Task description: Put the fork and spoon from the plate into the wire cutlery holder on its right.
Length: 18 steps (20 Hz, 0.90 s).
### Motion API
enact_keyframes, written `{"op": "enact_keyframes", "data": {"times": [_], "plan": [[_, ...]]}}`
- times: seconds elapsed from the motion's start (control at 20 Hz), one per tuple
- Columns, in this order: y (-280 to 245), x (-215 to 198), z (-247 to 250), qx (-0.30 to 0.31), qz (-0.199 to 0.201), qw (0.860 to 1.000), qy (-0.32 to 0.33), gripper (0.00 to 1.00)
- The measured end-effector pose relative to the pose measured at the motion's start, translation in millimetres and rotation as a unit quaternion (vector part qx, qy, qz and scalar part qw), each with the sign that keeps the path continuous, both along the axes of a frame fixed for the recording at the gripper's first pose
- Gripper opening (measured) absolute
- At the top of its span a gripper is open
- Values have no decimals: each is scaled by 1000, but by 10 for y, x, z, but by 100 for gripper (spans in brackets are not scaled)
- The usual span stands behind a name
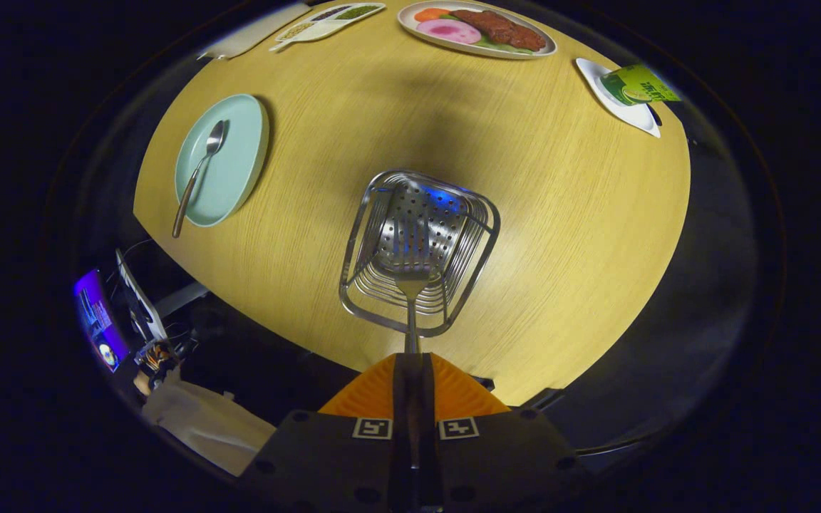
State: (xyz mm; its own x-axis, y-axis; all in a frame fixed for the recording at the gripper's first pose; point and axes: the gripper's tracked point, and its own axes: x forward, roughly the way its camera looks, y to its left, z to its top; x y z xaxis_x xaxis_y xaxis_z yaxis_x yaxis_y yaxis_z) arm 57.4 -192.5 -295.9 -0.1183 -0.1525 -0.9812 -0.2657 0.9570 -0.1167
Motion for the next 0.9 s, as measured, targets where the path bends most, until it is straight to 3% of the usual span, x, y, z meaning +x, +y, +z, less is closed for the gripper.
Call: {"op": "enact_keyframes", "data": {"times": [0.15, 0.3, 0.45, 0.55, 0.6, 0.8, 0.9], "plan": [[25, 13, 0, 5, -4, 1000, 16, 12], [56, 62, 52, 12, 3, 1000, 4, 22], [138, 145, 242, 30, 12, 999, -38, 72], [206, 128, 455, 48, 3, 996, -73, 93], [244, 128, 575, 56, -2, 994, -98, 98], [375, 44, 1152, 82, -28, 974, -210, 100], [542, 27, 1429, 101, -43, 954, -278, 100]]}}
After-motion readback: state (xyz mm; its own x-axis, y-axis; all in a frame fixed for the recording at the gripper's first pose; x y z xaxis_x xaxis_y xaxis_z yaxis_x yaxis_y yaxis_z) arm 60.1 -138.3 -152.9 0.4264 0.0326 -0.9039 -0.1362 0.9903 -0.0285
